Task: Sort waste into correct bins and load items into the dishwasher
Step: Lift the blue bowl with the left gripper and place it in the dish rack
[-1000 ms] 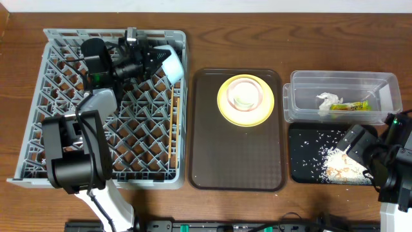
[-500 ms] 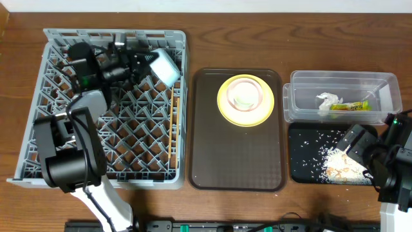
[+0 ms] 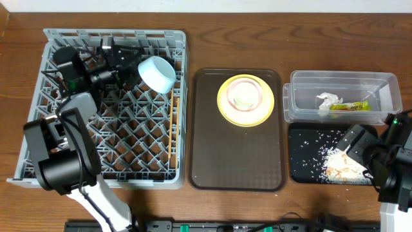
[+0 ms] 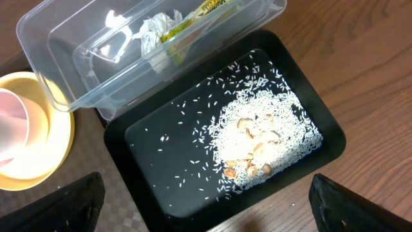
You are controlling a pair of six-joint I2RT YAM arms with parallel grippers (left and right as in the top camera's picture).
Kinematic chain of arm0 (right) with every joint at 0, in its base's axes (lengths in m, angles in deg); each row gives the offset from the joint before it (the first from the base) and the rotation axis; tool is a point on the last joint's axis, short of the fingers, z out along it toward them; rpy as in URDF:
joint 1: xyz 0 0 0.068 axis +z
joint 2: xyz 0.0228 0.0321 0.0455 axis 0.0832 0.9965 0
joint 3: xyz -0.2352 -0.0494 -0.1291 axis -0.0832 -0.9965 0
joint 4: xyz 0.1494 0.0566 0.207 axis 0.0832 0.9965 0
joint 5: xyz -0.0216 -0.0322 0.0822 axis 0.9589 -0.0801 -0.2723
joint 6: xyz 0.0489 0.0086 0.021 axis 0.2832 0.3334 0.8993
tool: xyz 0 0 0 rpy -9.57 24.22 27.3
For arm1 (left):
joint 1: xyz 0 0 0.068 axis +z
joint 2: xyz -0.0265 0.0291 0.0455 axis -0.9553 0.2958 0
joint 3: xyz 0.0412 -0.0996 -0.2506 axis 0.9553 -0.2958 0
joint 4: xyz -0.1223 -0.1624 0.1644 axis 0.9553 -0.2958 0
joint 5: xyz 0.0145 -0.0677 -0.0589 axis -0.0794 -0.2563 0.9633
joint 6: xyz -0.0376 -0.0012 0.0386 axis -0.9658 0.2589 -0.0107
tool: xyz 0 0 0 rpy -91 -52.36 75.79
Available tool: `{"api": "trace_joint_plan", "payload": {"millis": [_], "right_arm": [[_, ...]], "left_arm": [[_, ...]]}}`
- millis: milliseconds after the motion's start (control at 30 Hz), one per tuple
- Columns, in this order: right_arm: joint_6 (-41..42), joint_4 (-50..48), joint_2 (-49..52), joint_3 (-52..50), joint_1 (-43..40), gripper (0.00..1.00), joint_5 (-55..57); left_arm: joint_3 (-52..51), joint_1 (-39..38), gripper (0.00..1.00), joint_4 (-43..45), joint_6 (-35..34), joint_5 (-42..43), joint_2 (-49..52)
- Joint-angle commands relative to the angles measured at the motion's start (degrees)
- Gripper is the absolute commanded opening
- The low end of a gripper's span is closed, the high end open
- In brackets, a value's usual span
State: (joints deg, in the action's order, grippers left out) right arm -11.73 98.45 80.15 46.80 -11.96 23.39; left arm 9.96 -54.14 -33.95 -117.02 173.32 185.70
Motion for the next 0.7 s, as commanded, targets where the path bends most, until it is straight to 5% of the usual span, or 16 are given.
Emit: {"api": "trace_joint_plan", "payload": {"millis": [0,667], "right_arm": [[0.42,0.07,-0.28,0.68,-0.55,0.99,0.22],[0.42,0.07,-0.28,0.68,-0.55,0.99,0.22]], "left_arm": [[0.11,1.16,0.97,0.02,0.94,1.40,0.68],[-4.17,1.51,0.98,0.02,-1.75,1.18,-1.66]]}}
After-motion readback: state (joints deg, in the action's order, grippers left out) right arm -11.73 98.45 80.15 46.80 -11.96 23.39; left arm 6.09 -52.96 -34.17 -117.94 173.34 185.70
